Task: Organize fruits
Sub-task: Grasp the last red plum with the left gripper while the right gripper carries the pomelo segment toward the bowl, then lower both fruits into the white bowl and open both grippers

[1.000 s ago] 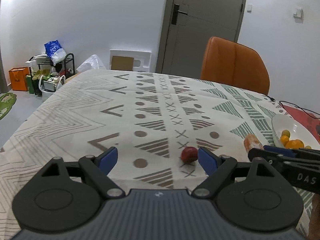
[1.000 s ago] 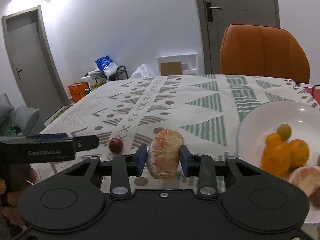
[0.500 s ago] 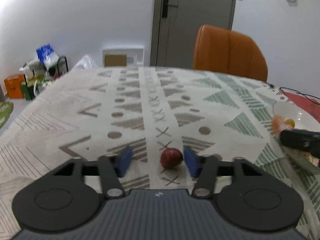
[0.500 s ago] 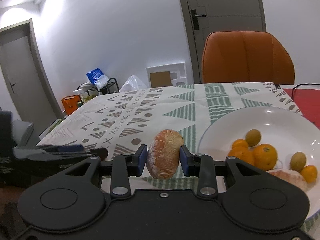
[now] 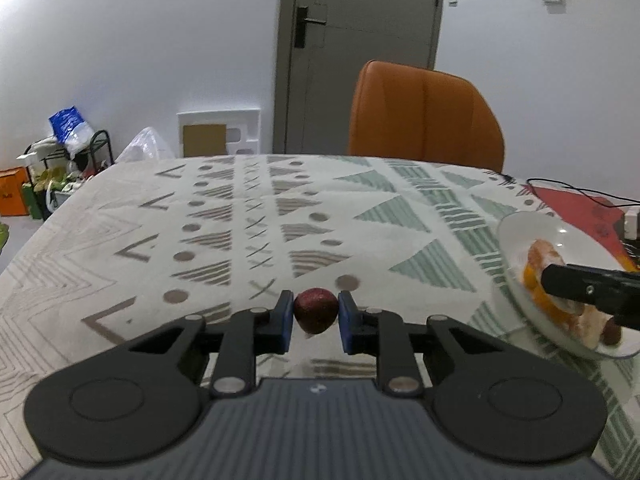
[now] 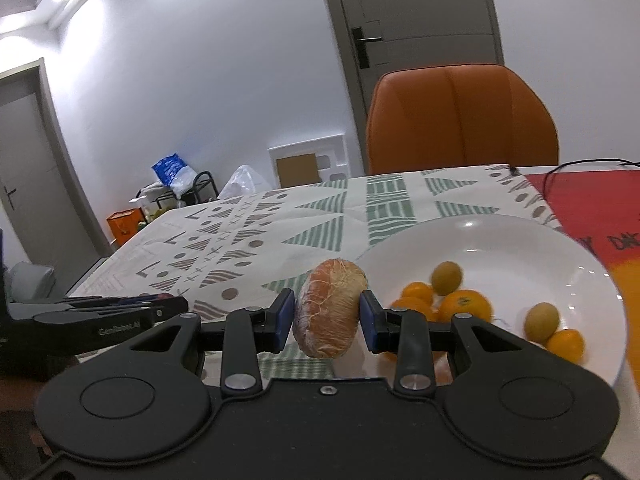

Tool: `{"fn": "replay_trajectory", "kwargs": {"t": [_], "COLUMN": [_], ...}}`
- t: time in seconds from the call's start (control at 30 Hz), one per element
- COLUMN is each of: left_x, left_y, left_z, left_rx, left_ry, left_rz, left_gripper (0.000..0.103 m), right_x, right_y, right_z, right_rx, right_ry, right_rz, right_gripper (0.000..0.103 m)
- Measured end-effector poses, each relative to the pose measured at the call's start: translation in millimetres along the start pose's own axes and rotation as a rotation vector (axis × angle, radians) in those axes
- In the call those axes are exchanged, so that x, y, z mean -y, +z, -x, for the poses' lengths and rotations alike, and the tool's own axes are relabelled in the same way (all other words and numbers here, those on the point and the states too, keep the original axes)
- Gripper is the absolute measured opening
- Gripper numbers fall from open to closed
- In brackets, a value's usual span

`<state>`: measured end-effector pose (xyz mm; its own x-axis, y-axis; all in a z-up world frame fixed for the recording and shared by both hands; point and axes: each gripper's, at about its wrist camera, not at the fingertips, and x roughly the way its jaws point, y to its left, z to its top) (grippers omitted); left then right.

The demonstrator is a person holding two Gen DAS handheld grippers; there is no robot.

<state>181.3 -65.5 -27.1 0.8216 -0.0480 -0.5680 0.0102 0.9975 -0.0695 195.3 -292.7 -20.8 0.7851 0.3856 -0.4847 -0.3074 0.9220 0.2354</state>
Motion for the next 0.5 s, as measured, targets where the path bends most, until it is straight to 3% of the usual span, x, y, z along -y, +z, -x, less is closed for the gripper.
{"fn": "replay_trajectory", "kwargs": {"t": [0.5], "left_x": [44], "left_y": [14], "left_z": [5], "left_rx": [0.036], "left_ry": [-0.093], "left_rz": [-0.05], "left_gripper": [0.022], "right_x": [48], "right_y": [2], "right_z": [14], "right_rx": [0.032], "right_ry": [-0.101], "right_rz": [-0.069], "right_gripper": [0.034]}}
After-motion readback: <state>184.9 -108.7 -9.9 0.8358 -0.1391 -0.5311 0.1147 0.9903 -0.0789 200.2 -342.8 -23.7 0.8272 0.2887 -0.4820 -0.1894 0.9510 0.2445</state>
